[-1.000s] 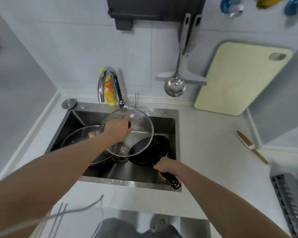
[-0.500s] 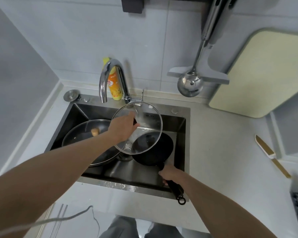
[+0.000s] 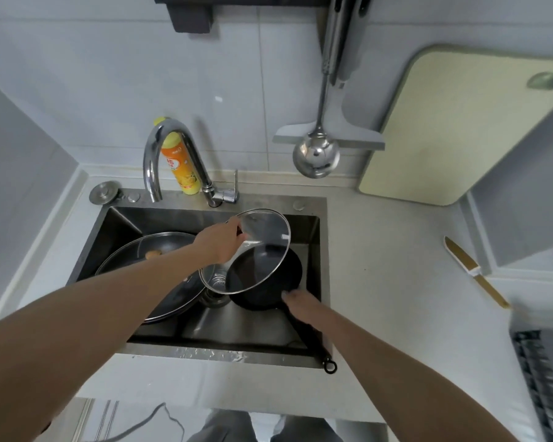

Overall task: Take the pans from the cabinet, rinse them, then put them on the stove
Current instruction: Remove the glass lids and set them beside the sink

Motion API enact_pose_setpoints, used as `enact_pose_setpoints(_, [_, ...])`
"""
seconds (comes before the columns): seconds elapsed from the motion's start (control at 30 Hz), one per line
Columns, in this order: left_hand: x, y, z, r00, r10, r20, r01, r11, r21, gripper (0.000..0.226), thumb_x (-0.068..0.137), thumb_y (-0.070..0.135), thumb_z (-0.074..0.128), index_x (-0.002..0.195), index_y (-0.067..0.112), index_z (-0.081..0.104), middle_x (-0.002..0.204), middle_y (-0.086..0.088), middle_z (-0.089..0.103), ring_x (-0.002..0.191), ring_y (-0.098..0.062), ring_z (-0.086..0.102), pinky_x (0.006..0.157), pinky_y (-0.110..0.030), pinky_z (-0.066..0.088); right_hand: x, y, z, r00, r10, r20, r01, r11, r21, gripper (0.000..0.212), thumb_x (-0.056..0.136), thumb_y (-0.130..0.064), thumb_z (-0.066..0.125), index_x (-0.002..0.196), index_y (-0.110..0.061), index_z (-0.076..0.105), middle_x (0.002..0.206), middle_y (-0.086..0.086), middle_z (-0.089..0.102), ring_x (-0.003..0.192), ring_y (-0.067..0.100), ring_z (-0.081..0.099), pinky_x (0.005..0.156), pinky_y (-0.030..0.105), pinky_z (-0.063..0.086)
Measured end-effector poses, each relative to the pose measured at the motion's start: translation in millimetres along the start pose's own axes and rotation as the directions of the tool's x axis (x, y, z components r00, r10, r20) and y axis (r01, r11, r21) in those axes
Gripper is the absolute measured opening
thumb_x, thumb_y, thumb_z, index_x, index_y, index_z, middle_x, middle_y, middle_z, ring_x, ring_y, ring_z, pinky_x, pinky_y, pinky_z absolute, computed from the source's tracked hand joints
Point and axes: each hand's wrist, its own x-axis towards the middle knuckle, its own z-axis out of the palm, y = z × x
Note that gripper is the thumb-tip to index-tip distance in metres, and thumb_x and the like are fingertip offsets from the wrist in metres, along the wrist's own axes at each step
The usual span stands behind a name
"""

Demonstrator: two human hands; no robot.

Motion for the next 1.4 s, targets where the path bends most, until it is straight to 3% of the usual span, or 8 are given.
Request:
enact_pose_setpoints(0.17, [24,52,-10,0.998,0.040,0.055,-0.040,0.999,0.003,0.038,0.102,0.044,0.038,0.120,0.011,0.043,0.104,-0.012,0.066,0.091,-0.031,0.064,0.075,-0.039,0.049,-37,-26,-83,0.988,-0.144,0.054,0.039,0.579,0.814,0.062,0.102,-0.057,0.030,0.109,-0.006,0.065,0.105,0.019,0.072,0.104,0.036,0.067,0.098,0.047,0.051])
enact_pose_setpoints(0.33, [51,137,-6,0.983,0.185,0.006,-0.185,0.983,0.000,0.045,0.099,0.051,0.042,0.116,0.012,0.055,0.103,-0.008,0.068,0.094,-0.028,0.065,0.084,-0.040,0.053,-57,-2,-128,0.991,-0.109,-0.080,0.113,0.345,0.932,0.015,0.099,-0.006,0.050,0.110,0.003,0.055,0.095,0.022,0.073,0.081,0.033,0.072,0.071,0.038,0.061])
enact_pose_setpoints(0.57, [67,237,17,0.918,0.395,0.030,-0.387,0.910,-0.149,0.061,0.093,0.056,0.047,0.145,0.024,0.041,0.132,-0.008,0.060,0.120,-0.029,0.056,0.101,-0.043,0.045,-47,65,-182,0.970,0.093,-0.224,0.226,-0.009,0.974,0.011,0.103,-0.001,0.041,0.096,0.000,0.050,0.074,0.018,0.074,0.065,0.031,0.073,0.060,0.033,0.060])
enact_pose_setpoints(0.73, [66,253,48,0.851,0.505,0.147,-0.506,0.862,-0.030,0.054,0.092,0.065,0.036,0.143,0.047,0.036,0.161,-0.006,0.027,0.149,-0.030,0.019,0.119,-0.052,0.021,-28,78,-212,0.951,0.151,-0.271,0.289,-0.114,0.950,0.007,0.102,-0.002,0.045,0.104,0.002,0.051,0.080,0.020,0.075,0.063,0.029,0.074,0.052,0.031,0.058])
enact_pose_setpoints(0.9, [76,258,60,0.859,0.483,0.169,-0.495,0.868,0.036,0.056,0.100,0.038,0.042,0.153,0.040,0.023,0.163,-0.013,0.013,0.148,-0.039,0.014,0.117,-0.052,0.025,-14,71,-219,0.921,0.268,-0.283,0.317,-0.091,0.944,0.006,0.099,-0.002,0.050,0.094,-0.001,0.050,0.084,0.015,0.054,0.068,0.030,0.062,0.074,0.044,0.059])
enact_pose_setpoints(1.03, [87,256,87,0.839,0.450,0.307,-0.502,0.857,0.116,0.059,0.102,0.030,0.039,0.156,0.038,0.016,0.164,-0.012,0.001,0.149,-0.038,0.008,0.118,-0.051,0.026,5,83,-210,0.868,0.390,-0.308,0.285,0.118,0.951,0.014,0.098,-0.006,0.050,0.087,-0.008,0.057,0.081,0.009,0.055,0.067,0.018,0.056,0.071,0.033,0.051])
enact_pose_setpoints(1.17, [84,259,104,0.848,0.446,0.287,-0.494,0.861,0.122,0.063,0.101,0.025,0.040,0.157,0.035,0.013,0.164,-0.014,-0.005,0.150,-0.038,0.000,0.117,-0.051,0.027,18,99,-202,0.802,0.423,-0.421,0.255,0.394,0.883,0.034,0.098,-0.011,0.047,0.127,0.003,0.057,0.104,0.017,0.062,0.083,0.027,0.060,0.088,0.042,0.052])
enact_pose_setpoints(1.4, [78,256,107,0.846,0.398,0.355,-0.433,0.901,0.022,0.065,0.102,0.019,0.038,0.158,0.032,0.008,0.164,-0.010,-0.015,0.151,-0.032,-0.010,0.121,-0.050,0.016,28,89,-193,0.655,0.517,-0.551,0.092,0.669,0.737,0.040,0.099,-0.009,0.054,0.138,-0.005,0.046,0.139,0.013,0.054,0.125,0.028,0.055,0.099,0.032,0.044])
